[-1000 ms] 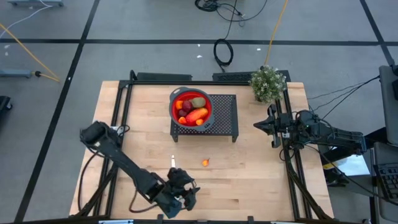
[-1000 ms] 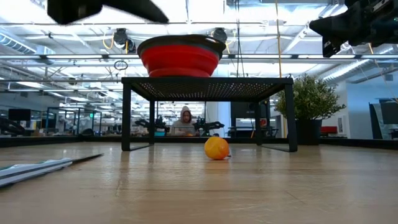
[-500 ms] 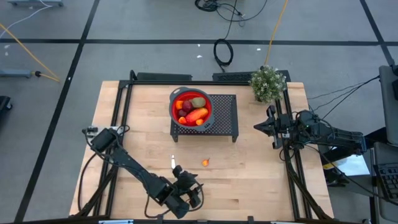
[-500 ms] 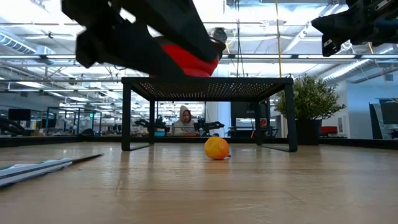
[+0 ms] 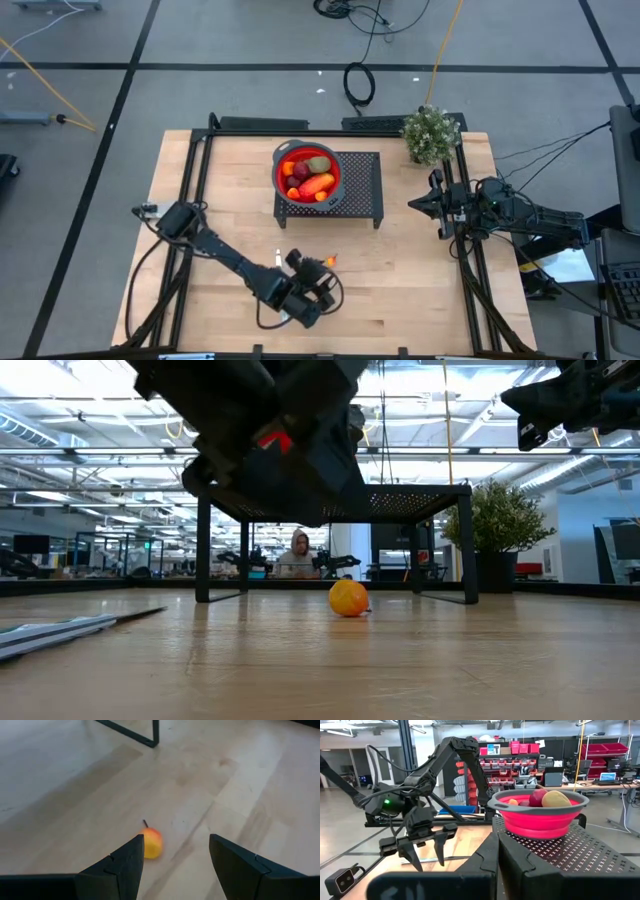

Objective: Pick & Place Fruit
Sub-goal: Put the peach into the strainer on the shelf

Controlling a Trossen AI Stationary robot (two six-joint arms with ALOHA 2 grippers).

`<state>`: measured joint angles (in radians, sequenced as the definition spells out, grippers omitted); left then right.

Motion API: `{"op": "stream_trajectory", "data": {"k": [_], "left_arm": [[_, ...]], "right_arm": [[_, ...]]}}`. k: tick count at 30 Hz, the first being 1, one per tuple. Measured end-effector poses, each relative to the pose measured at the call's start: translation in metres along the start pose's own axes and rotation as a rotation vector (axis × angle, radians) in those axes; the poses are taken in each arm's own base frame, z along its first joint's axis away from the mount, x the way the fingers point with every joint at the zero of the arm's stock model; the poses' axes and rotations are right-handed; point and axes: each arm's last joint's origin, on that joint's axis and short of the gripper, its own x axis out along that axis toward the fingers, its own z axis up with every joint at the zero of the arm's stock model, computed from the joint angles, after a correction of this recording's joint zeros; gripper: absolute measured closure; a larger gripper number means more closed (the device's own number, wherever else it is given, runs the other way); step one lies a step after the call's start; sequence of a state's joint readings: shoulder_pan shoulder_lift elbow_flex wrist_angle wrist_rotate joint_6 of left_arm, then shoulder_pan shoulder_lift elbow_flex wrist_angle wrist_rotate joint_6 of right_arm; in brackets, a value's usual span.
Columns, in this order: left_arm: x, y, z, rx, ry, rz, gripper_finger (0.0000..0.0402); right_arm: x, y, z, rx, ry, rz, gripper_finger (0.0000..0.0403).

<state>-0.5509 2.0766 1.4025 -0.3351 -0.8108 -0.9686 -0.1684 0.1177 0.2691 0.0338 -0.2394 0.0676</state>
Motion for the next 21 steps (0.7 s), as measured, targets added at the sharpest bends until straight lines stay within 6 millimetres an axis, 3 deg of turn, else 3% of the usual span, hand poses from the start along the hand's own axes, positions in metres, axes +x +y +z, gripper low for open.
{"op": "stream_trajectory", "data": {"k": [6,21], "left_arm": [[0.006,0.004,0.005,-0.016,-0.021,0.029,0.0179],[0.030,0.005,-0.004,-0.040,-0.057,0.065,0.0179]], "right_arm": [[0.000,0.000,0.000,0.000,0.000,0.000,0.0403],[0.000,0.000,0.000,-0.001,0.000,-0.001,0.0403]]}}
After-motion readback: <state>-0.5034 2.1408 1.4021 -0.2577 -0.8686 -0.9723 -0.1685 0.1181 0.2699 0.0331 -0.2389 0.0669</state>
